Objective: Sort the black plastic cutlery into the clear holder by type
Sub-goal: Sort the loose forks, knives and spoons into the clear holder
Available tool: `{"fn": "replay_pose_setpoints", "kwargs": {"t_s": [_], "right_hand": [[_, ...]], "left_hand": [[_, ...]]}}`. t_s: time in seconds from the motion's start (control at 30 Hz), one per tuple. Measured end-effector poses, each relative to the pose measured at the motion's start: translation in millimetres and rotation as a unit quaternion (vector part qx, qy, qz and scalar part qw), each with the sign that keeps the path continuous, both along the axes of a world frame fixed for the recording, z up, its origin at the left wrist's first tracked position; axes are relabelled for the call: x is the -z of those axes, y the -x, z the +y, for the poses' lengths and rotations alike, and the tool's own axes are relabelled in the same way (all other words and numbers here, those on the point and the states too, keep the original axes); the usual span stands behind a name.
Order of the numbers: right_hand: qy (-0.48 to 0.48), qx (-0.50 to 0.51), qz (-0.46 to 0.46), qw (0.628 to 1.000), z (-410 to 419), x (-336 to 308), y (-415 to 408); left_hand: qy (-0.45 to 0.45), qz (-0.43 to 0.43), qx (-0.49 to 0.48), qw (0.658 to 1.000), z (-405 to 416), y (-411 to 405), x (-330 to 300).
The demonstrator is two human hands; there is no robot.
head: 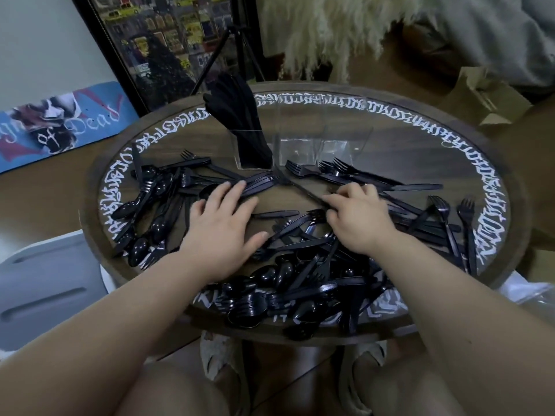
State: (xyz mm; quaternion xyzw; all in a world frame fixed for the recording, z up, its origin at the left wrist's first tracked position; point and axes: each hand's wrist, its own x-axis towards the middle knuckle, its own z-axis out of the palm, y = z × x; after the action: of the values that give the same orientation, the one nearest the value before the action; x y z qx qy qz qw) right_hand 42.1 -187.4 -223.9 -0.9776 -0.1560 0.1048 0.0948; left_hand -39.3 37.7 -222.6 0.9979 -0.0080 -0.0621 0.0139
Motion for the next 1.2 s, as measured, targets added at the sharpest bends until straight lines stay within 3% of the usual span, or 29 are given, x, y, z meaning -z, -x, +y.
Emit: {"fn": "replay_pose_setpoints", "kwargs": {"t_s": [0.13, 0.27, 0.47, 0.57, 0.8, 1.07, 1.2], "right_hand": [[-0.034, -0.005, -0.019, 0.999, -2.3, 0.4, -1.5], [-0.032, 0.099, -0.069, 0.992, -31.7, -1.9, -11.4], [-0.021, 0.183, -0.048, 0.982, -71.1, 5.9, -18.6], [-0.013, 0.17, -0.023, 0.985, -76.2, 8.3, -19.7], [-0.079, 0.083, -0.073, 0.991, -77.6, 1.6, -22.4], [-0.034, 0.057, 0.008, 0.998, -93.4, -10.4, -16.6], [-0.058, 0.053, 0.04, 0.996, -98.3, -13.8, -13.2]], "left_hand": [[0.012, 0.011, 0.068, 0.998, -26.7, -16.8, -2.5], [0.031, 0.024, 0.103, 0.994, -52.4, -39.7, -2.9], [0.06, 0.05, 0.149, 0.986, -88.1, -74.8, -1.1], [0.035, 0.079, 0.145, 0.986, -91.9, -83.8, 3.1], [-0.015, 0.067, 0.087, 0.994, -71.7, -71.5, 3.9], [-0.034, 0.033, 0.039, 0.998, -70.4, -63.5, 5.8], [0.016, -0.026, 0.069, 0.997, -84.6, -61.4, 0.1]]}}
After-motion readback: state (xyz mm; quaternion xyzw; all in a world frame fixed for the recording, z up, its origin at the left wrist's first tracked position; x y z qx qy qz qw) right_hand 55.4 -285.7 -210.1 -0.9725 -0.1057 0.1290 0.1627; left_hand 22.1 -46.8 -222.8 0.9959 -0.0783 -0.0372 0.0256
